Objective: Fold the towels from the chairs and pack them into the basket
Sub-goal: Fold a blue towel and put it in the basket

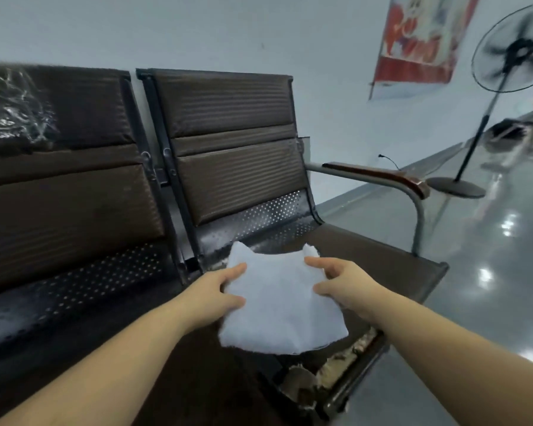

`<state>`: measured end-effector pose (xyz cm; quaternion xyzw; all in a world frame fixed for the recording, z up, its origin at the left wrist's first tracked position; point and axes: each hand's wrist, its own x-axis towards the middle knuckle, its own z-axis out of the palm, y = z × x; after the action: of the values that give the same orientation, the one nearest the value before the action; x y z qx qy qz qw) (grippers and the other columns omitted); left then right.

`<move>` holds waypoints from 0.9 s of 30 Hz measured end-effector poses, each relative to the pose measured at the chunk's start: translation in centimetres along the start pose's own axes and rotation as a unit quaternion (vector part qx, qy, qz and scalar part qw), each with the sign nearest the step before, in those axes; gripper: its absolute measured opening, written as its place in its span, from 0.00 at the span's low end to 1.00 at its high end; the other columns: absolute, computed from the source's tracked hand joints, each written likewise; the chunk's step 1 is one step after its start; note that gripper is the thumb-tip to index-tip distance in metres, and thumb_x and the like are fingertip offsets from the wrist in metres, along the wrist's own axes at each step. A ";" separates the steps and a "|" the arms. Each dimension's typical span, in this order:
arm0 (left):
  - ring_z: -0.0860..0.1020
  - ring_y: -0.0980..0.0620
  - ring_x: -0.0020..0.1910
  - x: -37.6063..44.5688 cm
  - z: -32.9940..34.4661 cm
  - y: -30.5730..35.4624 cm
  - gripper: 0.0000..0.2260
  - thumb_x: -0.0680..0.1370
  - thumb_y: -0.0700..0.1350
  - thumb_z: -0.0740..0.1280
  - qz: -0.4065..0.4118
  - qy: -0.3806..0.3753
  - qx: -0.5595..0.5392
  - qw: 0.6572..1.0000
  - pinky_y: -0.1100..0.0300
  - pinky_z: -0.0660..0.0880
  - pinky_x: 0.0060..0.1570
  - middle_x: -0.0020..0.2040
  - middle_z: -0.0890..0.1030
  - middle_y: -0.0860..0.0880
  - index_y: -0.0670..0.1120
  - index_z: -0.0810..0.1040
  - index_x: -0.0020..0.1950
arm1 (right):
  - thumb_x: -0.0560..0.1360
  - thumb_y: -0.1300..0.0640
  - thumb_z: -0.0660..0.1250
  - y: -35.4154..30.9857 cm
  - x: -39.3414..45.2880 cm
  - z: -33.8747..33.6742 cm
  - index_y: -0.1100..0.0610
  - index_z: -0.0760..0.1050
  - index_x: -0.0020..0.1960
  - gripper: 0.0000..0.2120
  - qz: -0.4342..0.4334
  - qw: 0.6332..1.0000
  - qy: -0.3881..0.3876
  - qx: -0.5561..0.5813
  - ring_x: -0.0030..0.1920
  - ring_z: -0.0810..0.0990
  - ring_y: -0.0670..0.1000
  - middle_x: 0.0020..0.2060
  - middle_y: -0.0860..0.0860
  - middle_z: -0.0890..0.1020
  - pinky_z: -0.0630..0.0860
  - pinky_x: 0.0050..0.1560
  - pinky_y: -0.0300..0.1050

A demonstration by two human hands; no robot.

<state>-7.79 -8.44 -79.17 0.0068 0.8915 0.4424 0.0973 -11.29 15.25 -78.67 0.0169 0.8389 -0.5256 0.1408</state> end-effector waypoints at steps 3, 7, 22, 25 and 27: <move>0.70 0.58 0.61 -0.4 3.5 2.7 0.30 0.76 0.42 0.68 0.026 -0.033 0.029 0.999 0.66 0.67 0.57 0.71 0.67 0.56 0.58 0.61 0.75 | 0.73 0.69 0.65 3.0 -3.4 -3.7 0.49 0.72 0.68 0.27 0.010 0.999 0.037 0.027 0.50 0.79 0.52 0.60 0.52 0.77 0.75 0.37 0.37; 0.69 0.59 0.58 -2.2 9.1 6.1 0.30 0.77 0.43 0.67 0.060 -0.086 0.064 0.992 0.67 0.66 0.54 0.72 0.67 0.53 0.57 0.60 0.76 | 0.74 0.67 0.65 7.1 -8.8 -8.1 0.47 0.71 0.69 0.27 0.037 0.996 0.076 0.030 0.54 0.78 0.54 0.61 0.52 0.76 0.76 0.49 0.43; 0.68 0.61 0.58 -6.3 25.4 10.9 0.30 0.77 0.39 0.67 0.126 -0.222 0.091 0.963 0.74 0.65 0.51 0.65 0.70 0.56 0.53 0.60 0.76 | 0.74 0.67 0.64 20.2 -22.6 -14.7 0.46 0.72 0.68 0.26 0.109 0.969 0.212 0.060 0.50 0.77 0.50 0.58 0.51 0.75 0.73 0.55 0.41; 0.70 0.60 0.55 -6.2 28.7 10.3 0.31 0.77 0.39 0.67 0.122 -0.256 0.116 0.952 0.77 0.67 0.39 0.64 0.71 0.55 0.54 0.60 0.76 | 0.73 0.66 0.64 24.2 -24.3 -14.2 0.45 0.72 0.67 0.26 0.127 0.960 0.239 0.066 0.53 0.78 0.49 0.58 0.51 0.77 0.75 0.54 0.39; 0.71 0.60 0.56 -6.3 30.7 9.6 0.31 0.77 0.38 0.67 0.111 -0.281 0.122 0.945 0.74 0.67 0.46 0.67 0.71 0.53 0.54 0.59 0.76 | 0.73 0.65 0.64 27.1 -25.6 -13.6 0.44 0.72 0.67 0.26 0.145 0.956 0.248 0.060 0.53 0.78 0.48 0.58 0.49 0.78 0.74 0.48 0.31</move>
<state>3.24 20.98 -88.64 0.2418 0.8687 0.3184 0.2923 15.05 42.48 -90.38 0.2767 0.8030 -0.5278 0.0023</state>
